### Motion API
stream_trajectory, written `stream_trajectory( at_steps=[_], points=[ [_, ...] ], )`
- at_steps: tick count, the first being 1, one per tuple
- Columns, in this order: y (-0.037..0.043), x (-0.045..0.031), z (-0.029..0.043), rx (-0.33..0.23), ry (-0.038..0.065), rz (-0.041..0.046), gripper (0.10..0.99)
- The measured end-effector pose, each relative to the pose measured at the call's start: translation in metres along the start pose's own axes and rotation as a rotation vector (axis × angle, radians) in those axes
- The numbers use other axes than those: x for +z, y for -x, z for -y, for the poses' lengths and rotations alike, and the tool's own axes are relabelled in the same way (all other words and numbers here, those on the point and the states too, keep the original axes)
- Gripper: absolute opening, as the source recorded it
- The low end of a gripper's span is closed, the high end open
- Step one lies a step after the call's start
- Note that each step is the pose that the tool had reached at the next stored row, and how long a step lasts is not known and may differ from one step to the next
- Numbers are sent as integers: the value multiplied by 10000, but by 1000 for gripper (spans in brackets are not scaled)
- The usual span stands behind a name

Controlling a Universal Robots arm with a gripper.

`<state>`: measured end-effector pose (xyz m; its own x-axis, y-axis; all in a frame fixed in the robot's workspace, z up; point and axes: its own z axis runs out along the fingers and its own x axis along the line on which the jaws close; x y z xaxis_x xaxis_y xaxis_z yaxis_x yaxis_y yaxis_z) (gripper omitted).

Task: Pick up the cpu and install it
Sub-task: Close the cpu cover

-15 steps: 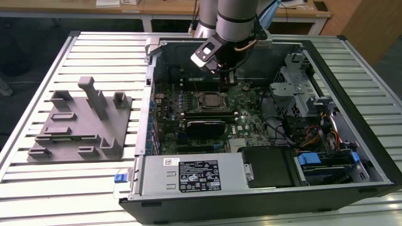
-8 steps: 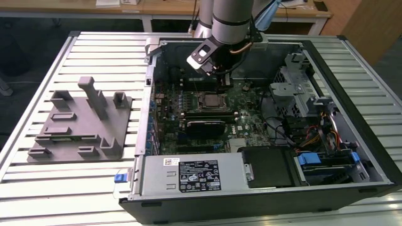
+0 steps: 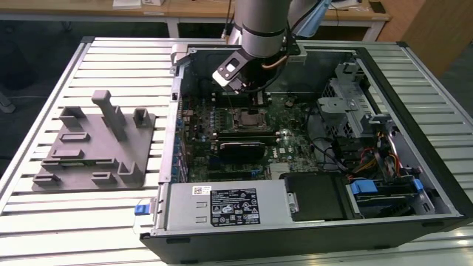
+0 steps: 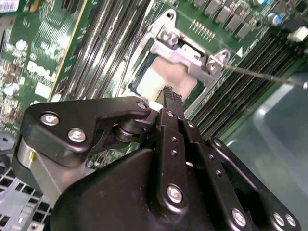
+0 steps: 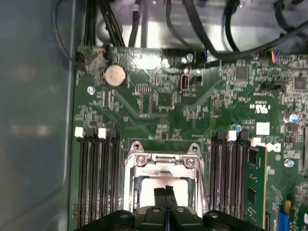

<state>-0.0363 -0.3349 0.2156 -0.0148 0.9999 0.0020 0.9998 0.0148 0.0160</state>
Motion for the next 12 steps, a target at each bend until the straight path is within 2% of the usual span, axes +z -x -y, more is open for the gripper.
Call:
stream_trajectory(
  at_steps=[5, 12],
  points=[
    [0, 45, 61, 25, -14, 7, 106],
    [-1, 47, 63, -45, -14, 9, 106]
  ],
)
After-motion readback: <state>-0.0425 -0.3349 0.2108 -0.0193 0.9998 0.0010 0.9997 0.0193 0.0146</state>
